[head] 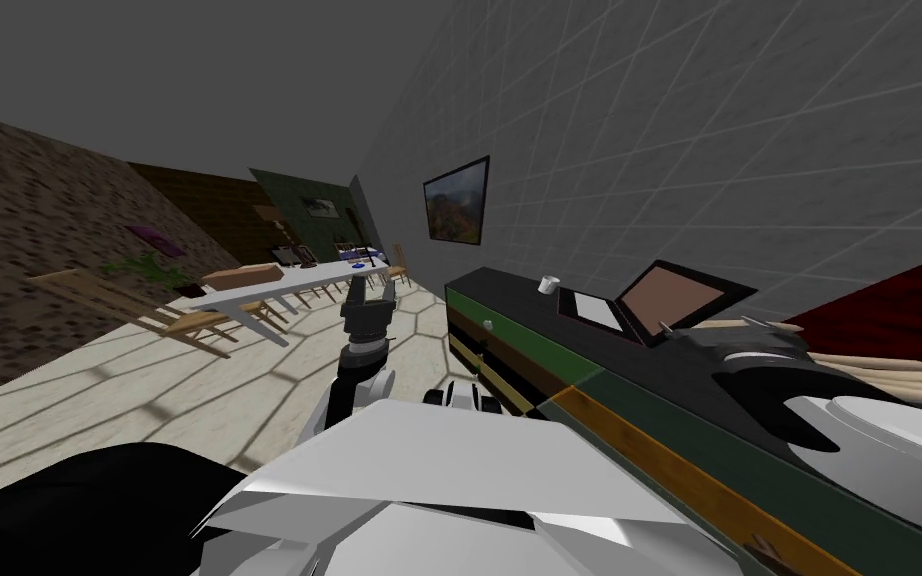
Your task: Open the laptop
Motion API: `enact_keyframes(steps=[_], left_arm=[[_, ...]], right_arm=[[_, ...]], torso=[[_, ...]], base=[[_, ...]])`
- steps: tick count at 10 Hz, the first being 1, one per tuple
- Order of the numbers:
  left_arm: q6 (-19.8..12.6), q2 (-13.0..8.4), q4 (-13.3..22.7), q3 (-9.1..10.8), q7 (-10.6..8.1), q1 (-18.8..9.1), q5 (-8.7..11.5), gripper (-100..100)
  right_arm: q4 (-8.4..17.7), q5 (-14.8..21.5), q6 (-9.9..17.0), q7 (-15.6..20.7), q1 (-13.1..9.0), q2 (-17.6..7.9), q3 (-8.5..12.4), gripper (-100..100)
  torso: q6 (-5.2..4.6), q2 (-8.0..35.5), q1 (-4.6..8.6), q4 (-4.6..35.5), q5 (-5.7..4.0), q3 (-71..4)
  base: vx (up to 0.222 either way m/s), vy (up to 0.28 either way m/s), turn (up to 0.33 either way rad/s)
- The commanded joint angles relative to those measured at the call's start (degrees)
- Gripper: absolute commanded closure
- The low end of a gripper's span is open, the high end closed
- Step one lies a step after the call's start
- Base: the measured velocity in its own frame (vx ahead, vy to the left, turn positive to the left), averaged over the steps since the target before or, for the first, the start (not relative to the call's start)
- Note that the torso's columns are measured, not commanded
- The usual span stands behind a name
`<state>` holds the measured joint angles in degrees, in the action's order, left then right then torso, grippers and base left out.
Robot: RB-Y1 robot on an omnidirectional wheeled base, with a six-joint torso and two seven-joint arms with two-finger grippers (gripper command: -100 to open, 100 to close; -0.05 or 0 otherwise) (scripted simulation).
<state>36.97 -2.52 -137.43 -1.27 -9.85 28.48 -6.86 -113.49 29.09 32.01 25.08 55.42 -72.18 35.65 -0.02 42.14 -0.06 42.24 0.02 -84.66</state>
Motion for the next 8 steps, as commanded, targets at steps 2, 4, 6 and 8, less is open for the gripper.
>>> enact_keyframes(steps=[2, 4, 6, 8], left_arm=[[0.0, 0.0, 0.0, 0.00, 0.00, 0.0, 0.0, 0], [0.0, 0.0, 0.0, 0.00, 0.00, 0.0, 0.0, 0], [0.0, 0.0, 0.0, 0.00, 0.00, 0.0, 0.0, 0], [0.0, 0.0, 0.0, 0.00, 0.00, 0.0, 0.0, 0]], right_arm=[[-0.3, -3.1, 5.8, 0.5, 0.5, -2.4, -0.7, -100], [-0.4, -4.6, 8.7, 0.7, 0.8, -3.6, -1.1, -100], [-0.5, -6.1, 11.5, 1.0, 1.0, -4.8, -1.4, -100], [-0.6, -7.6, 14.6, 1.2, 1.2, -5.9, -1.8, -100]], torso=[[-0.03, 0.1, 0.04, 0.0, -0.02, 0.1], [0.00, 0.1, 0.04, 0.0, -0.02, 0.1], [-0.04, 0.2, 0.04, 0.1, -0.01, 0.1], [-0.03, 0.1, 0.08, 0.0, -0.03, 0.1]], base=[[-0.094, -0.051, 0.159], [-0.111, -0.040, 0.209], [-0.107, -0.041, 0.199], [-0.096, -0.043, 0.168]])
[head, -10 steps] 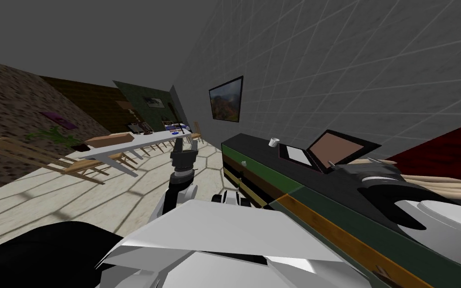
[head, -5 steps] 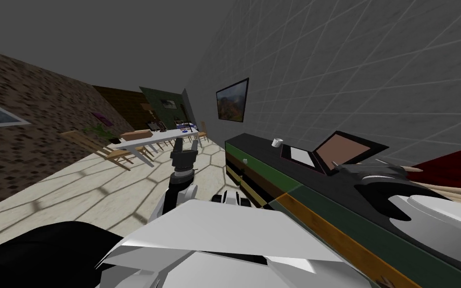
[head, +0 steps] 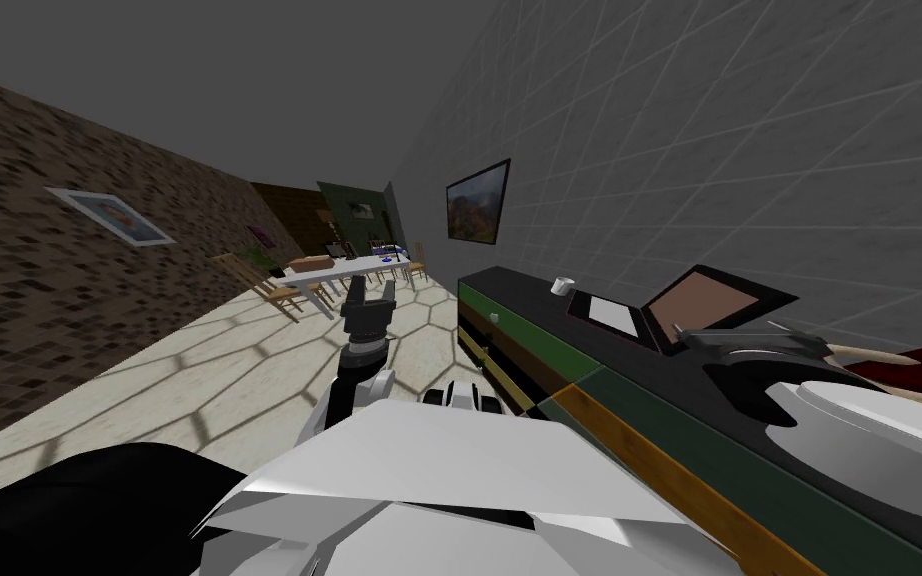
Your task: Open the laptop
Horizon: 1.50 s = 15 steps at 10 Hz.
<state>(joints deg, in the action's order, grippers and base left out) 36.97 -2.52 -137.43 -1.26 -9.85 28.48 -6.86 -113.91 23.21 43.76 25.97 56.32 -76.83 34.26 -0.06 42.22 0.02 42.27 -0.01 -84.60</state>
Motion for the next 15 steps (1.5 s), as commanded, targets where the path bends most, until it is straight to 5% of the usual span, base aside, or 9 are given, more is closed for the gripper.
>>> enact_keyframes(steps=[1, 4, 6, 7, 15], left_arm=[[0.0, 0.0, 0.0, 0.00, 0.00, 0.0, 0.0, 0], [0.0, 0.0, 0.0, 0.00, 0.00, 0.0, 0.0, 0], [0.0, 0.0, 0.0, 0.00, 0.00, 0.0, 0.0, 0], [0.0, 0.0, 0.0, 0.00, 0.00, 0.0, 0.0, 0], [0.0, 0.0, 0.0, 0.01, 0.00, 0.0, 0.0, 0]], right_arm=[[-0.2, -1.7, 4.1, 0.3, 0.3, -1.3, -0.4, -100], [-0.5, -4.7, 9.2, 0.8, 0.8, -3.6, -1.1, -100], [-0.5, -4.5, 9.1, 0.8, 0.9, -3.4, -0.8, -100], [-0.3, -3.2, 7.1, 0.5, 0.6, -2.4, -0.7, 100], [0.1, 2.8, -5.0, -0.4, -0.4, 2.2, 0.7, 100]], torso=[[0.09, 0.0, 0.01, 0.0, 0.00, 0.0], [0.01, 0.1, -0.03, 0.0, 0.01, 0.0], [0.02, 0.1, -0.04, 0.0, 0.02, 0.0], [0.02, -0.1, -0.04, 0.0, 0.01, -0.1], [-0.11, 0.0, 0.27, 0.0, -0.13, 0.0]], base=[[-0.096, -0.031, 0.133], [-0.112, -0.030, 0.213], [-0.071, -0.013, 0.078], [0.082, 0.014, -0.307], [0.128, 0.042, -0.211]])
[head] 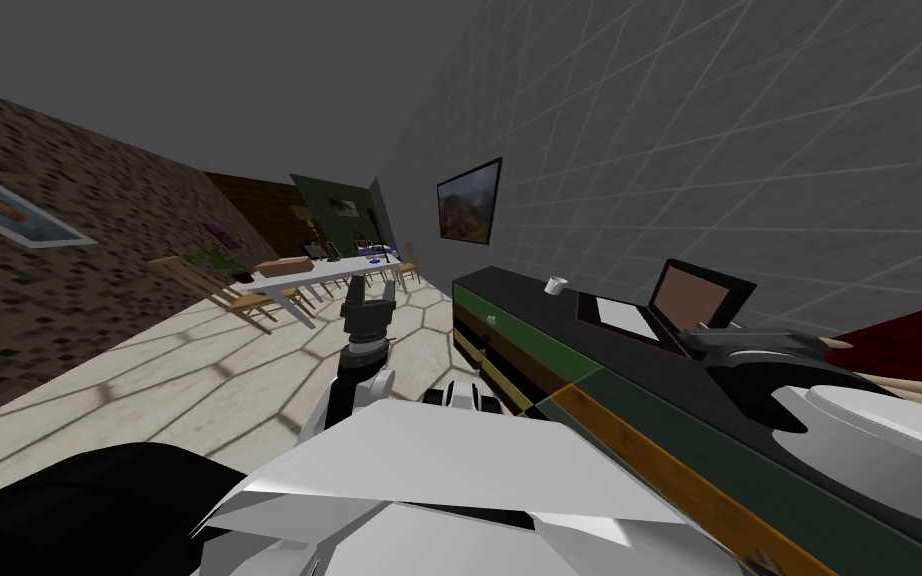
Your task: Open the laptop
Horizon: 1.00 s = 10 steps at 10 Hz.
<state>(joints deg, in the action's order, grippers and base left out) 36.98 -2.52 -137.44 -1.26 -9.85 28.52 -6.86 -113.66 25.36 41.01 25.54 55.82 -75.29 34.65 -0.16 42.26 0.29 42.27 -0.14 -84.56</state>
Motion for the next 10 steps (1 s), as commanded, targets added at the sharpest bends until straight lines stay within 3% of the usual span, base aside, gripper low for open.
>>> enact_keyframes(steps=[1, 10], left_arm=[[0.0, 0.0, 0.0, 0.00, 0.00, 0.0, 0.0, 0], [0.0, 0.0, 0.0, 0.00, 0.00, 0.0, 0.0, 0]], right_arm=[[0.0, 2.1, -4.3, -0.2, -0.1, 1.9, 0.6, 100], [0.5, 8.1, -17.3, -1.1, -1.0, 6.6, 2.0, 100]], torso=[[0.16, 0.1, -0.06, 0.0, 0.02, 0.0], [0.05, 0.1, -0.48, 0.1, 0.30, 0.0]], base=[[0.093, 0.039, -0.221], [0.099, 0.056, -0.188]])
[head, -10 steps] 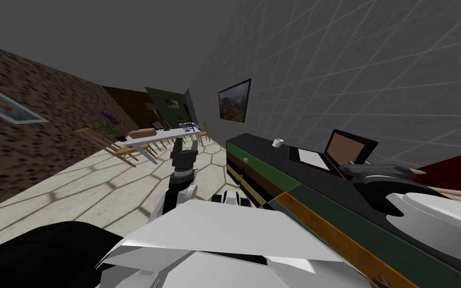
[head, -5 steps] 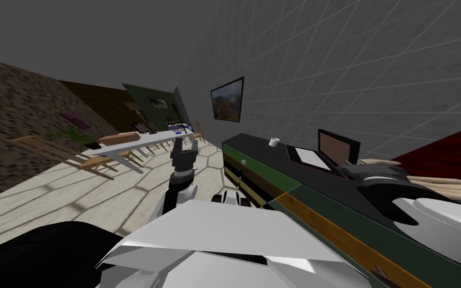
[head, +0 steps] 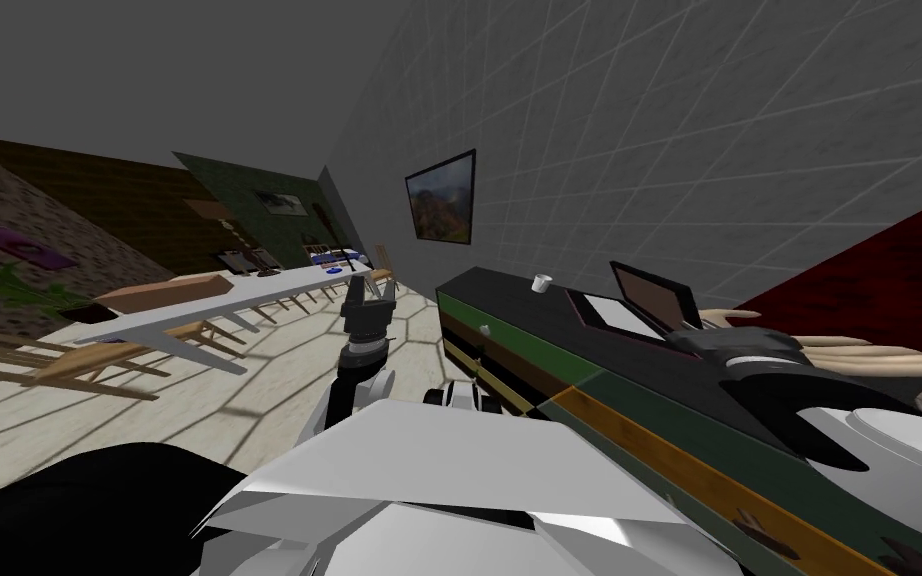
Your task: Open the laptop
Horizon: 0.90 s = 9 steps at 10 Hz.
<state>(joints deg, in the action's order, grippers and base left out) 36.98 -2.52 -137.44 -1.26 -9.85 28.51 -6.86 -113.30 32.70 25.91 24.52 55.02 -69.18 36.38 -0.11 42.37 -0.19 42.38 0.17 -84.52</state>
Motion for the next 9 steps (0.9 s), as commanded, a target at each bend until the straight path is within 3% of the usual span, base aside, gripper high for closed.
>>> enact_keyframes(steps=[1, 7, 8, 9], left_arm=[[0.0, 0.0, 0.0, 0.00, 0.00, 0.0, 0.0, 0], [0.0, 0.0, 0.0, 0.00, 0.00, 0.0, 0.0, 0], [0.0, 0.0, 0.0, 0.00, 0.00, 0.0, 0.0, 0], [0.0, 0.0, 0.0, 0.00, 0.00, 0.0, 0.0, 0]], right_arm=[[0.2, 0.6, -1.4, -0.1, -0.2, 0.4, 0.1, 100], [-3.5, 7.3, 3.1, 7.2, 8.5, -5.6, 2.4, 100], [-4.0, 8.0, 3.6, 8.1, 9.4, -6.3, 2.6, 100], [-3.7, 7.3, 3.1, 7.3, 8.9, -5.8, 2.5, 100]], torso=[[0.13, 0.0, 0.02, 0.0, -0.03, 0.0], [0.18, -0.1, 0.00, -0.1, 0.00, -0.1], [0.11, 0.0, -0.06, 0.0, -0.02, 0.0], [0.10, 0.2, 0.01, 0.0, -0.03, 0.1]], base=[[0.030, 0.028, -0.020], [0.074, 0.029, -0.053], [0.025, 0.034, -0.096], [0.007, 0.011, -0.019]])
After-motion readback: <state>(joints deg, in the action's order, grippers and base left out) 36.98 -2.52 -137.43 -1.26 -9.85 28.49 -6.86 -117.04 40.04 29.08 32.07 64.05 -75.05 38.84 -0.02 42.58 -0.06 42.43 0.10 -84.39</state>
